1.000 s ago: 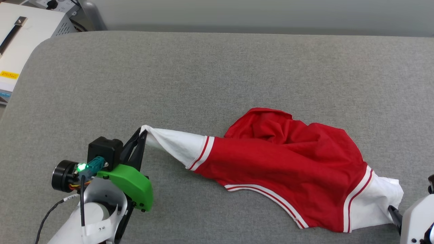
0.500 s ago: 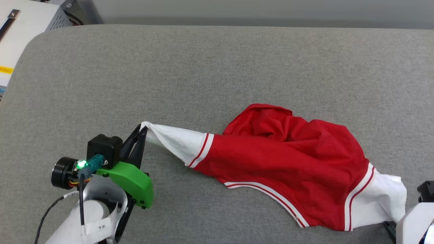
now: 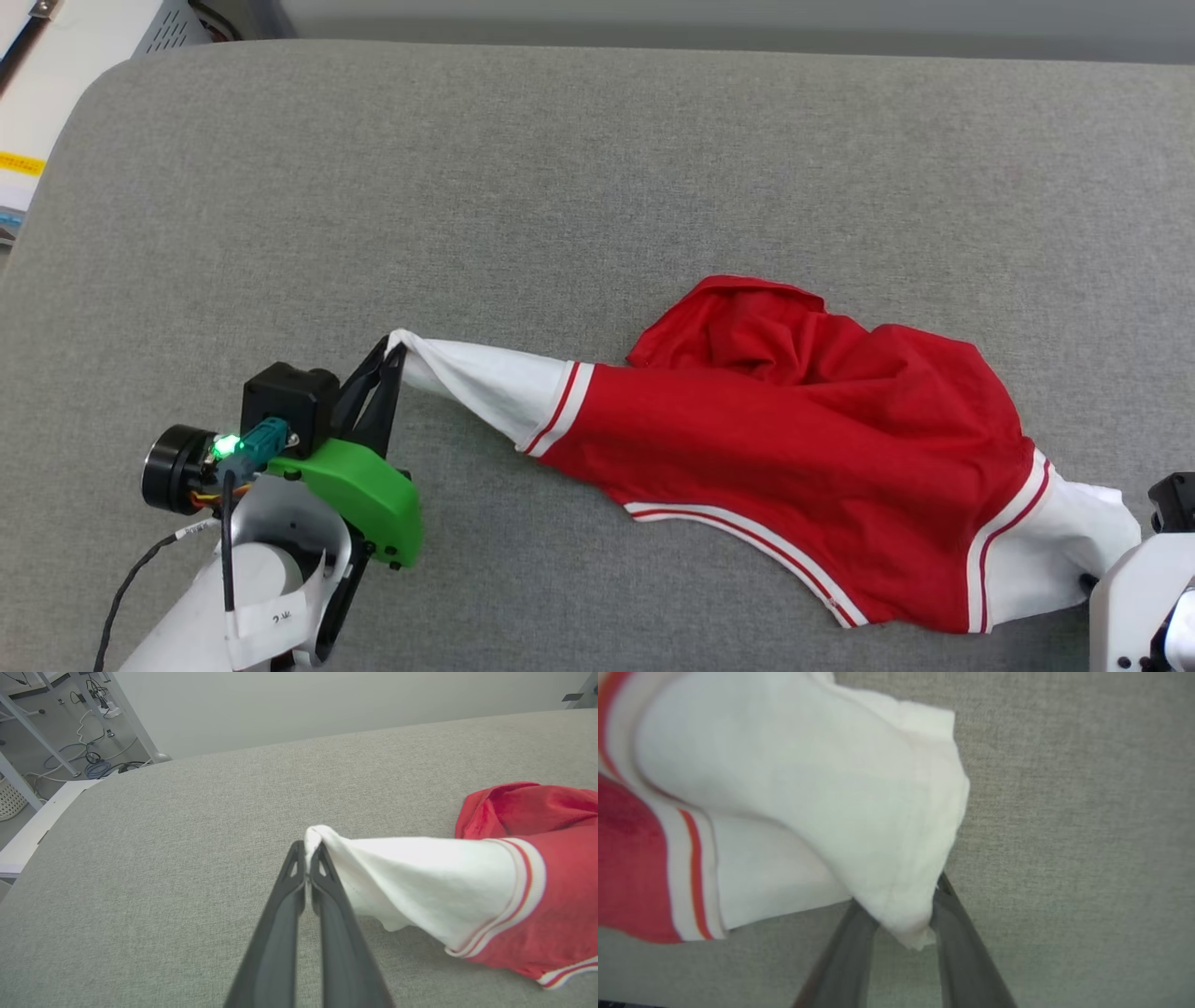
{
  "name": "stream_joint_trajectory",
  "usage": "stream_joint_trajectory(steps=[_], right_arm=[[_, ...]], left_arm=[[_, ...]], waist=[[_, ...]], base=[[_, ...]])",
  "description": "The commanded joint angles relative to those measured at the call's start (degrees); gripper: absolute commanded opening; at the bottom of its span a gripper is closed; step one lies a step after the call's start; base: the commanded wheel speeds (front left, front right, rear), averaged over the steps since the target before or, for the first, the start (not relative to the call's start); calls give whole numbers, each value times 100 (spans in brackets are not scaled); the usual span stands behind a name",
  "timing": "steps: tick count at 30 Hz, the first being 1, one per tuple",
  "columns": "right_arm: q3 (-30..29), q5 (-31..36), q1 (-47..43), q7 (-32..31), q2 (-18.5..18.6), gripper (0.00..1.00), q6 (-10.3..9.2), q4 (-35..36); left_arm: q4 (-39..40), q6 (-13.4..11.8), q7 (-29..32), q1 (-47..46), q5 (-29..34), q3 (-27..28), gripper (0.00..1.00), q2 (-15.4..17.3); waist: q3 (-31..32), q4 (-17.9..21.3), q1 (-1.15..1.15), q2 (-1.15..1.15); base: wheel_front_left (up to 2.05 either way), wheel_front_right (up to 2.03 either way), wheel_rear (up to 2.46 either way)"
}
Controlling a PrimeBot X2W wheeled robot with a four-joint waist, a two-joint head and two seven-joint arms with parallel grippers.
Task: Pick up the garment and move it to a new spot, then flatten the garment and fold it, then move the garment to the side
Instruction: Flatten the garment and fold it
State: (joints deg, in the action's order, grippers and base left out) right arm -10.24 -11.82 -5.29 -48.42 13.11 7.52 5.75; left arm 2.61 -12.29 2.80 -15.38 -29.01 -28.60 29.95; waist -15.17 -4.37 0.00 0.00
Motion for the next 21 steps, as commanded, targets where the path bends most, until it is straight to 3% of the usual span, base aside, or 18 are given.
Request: stream_joint_trajectory(steps=[1, 14, 21], right_arm=[[49, -21, 73, 19, 9, 0, -3, -156], [-238, -803, 198, -109, 297, 0, -3, 481], [-404, -1380, 848, -445, 782, 0, -3, 836]], left_arm=[[-34, 30, -51, -86, -49, 0, 0, 10], [-43, 32, -154, 55, -102, 46, 0, 154], [213, 81, -2, -146, -157, 213, 0, 414]], waist=[[51, -1, 0, 0], [817, 140, 0, 0], [1187, 226, 0, 0]], base=[[0, 0, 0], [0, 0, 0], [0, 0, 0]])
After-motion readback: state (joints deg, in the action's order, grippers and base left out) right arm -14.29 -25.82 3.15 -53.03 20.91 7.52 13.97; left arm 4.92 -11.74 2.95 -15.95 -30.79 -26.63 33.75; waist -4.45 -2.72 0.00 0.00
